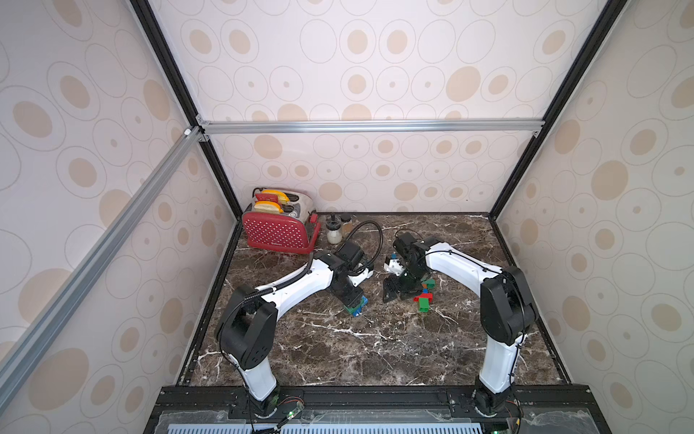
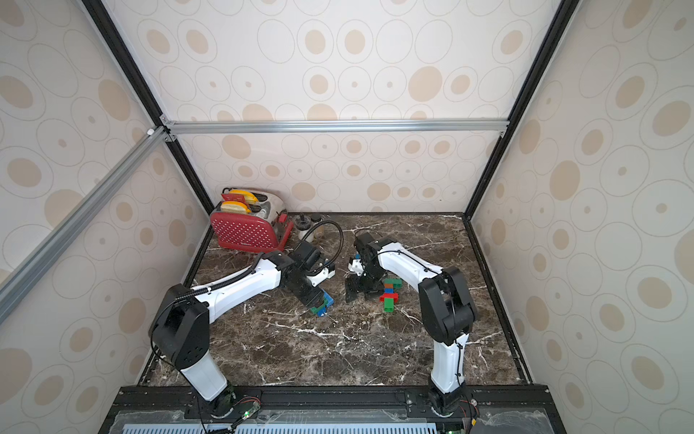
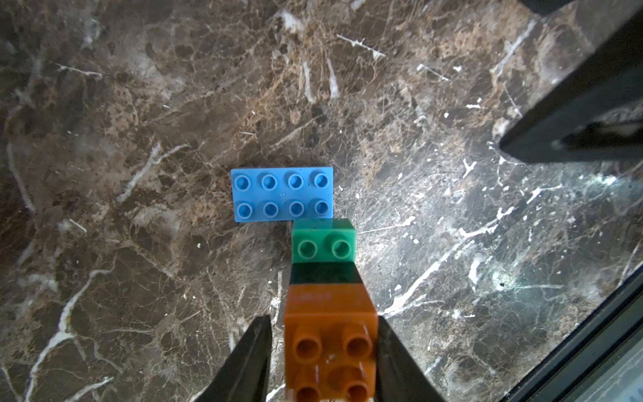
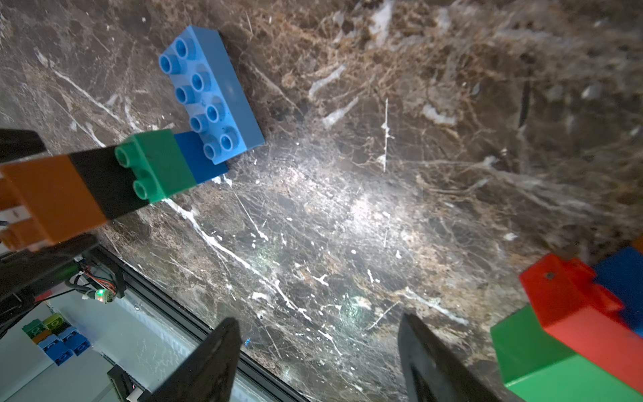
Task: Assemble the letter f with lego
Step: Move the lego brick at the center of the board.
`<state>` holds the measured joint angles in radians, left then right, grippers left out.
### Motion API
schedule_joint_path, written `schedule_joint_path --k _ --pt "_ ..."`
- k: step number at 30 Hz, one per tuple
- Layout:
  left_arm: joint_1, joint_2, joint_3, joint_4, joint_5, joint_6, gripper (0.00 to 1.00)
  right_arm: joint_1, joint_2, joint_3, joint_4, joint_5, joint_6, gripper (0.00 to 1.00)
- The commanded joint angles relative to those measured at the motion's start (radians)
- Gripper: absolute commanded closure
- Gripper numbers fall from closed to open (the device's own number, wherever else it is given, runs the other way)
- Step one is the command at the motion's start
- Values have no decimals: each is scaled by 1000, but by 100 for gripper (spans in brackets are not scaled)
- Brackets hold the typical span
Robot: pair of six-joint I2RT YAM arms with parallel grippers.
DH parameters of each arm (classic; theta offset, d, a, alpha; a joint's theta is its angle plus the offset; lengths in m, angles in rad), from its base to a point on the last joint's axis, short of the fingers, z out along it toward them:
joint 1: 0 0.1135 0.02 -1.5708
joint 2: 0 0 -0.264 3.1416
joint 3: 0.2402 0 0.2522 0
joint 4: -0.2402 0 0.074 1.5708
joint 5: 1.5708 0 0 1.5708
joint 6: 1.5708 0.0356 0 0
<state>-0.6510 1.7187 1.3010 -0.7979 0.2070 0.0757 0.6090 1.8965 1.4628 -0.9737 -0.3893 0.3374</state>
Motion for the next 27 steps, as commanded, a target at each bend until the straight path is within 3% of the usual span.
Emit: schedule_joint_path --k 1,27 --pt "-7 10 36 -35 -2 14 58 -6 -37 -14 -2 -10 -9 24" --pt "-8 -172 -98 -104 -80 53 60 -4 7 15 7 -42 7 25"
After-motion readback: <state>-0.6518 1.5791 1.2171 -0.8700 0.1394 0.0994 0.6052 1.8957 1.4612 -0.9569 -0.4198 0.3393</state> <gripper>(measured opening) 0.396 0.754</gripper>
